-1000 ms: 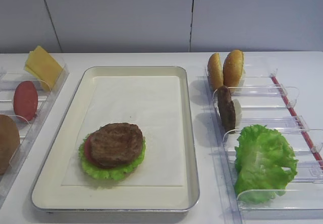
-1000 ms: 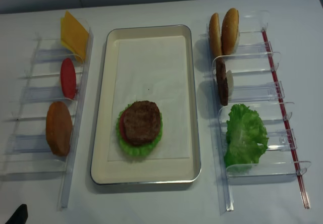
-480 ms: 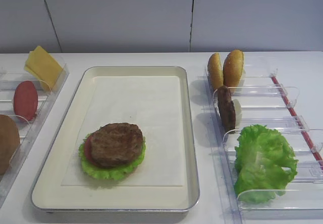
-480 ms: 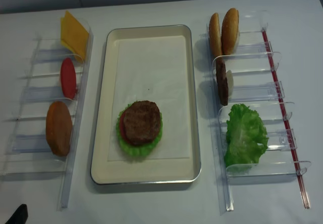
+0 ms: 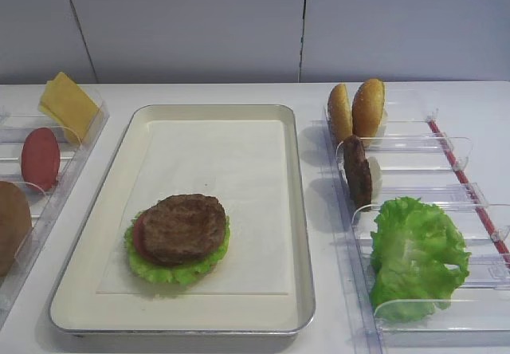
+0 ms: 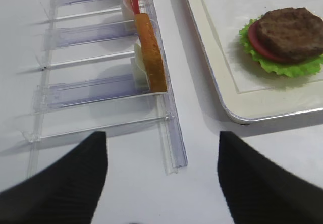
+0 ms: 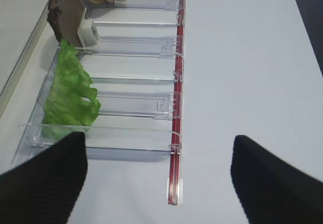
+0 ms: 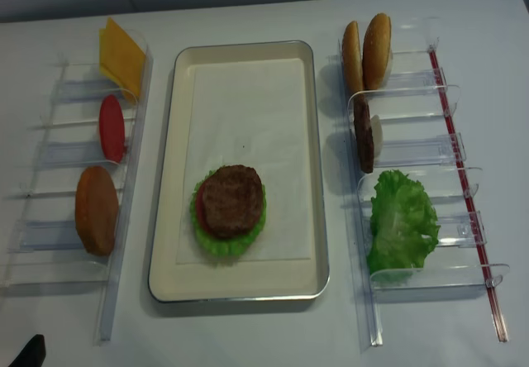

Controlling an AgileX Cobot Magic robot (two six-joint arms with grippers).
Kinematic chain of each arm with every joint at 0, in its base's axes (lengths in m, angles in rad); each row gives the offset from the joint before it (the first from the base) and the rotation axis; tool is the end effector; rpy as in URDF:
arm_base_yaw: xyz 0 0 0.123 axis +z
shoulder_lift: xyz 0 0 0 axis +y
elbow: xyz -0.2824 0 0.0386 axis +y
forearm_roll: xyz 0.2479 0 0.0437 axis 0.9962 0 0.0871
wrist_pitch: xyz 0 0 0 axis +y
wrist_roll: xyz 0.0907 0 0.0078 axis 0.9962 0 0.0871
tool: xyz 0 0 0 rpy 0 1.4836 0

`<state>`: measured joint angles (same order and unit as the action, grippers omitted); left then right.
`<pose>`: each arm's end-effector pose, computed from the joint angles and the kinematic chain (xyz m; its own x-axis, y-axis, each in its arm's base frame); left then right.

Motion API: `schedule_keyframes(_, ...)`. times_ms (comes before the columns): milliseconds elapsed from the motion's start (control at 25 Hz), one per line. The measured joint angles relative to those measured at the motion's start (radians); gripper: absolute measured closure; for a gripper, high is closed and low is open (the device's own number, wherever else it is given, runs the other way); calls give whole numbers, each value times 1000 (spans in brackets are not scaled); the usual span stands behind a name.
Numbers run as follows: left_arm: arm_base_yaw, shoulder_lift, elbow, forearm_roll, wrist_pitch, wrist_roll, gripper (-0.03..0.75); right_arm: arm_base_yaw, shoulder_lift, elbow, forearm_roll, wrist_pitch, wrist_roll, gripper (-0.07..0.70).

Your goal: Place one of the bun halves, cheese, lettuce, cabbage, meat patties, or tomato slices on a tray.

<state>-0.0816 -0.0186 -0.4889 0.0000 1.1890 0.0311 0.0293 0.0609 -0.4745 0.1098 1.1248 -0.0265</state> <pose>-0.0123 0.0010 0.2639 -0.5553 0.0766 -0.8281 0.0988 0.9948 0.0258 0.0032 0.0091 0.2655 -0.5843 0.0038 -0.8115 -0.0972 0.9925 0.0746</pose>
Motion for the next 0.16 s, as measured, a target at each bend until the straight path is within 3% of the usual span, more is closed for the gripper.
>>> schedule_keyframes(160,0,0,0,0,0,0,244,0,0,0,0,0,0,34)
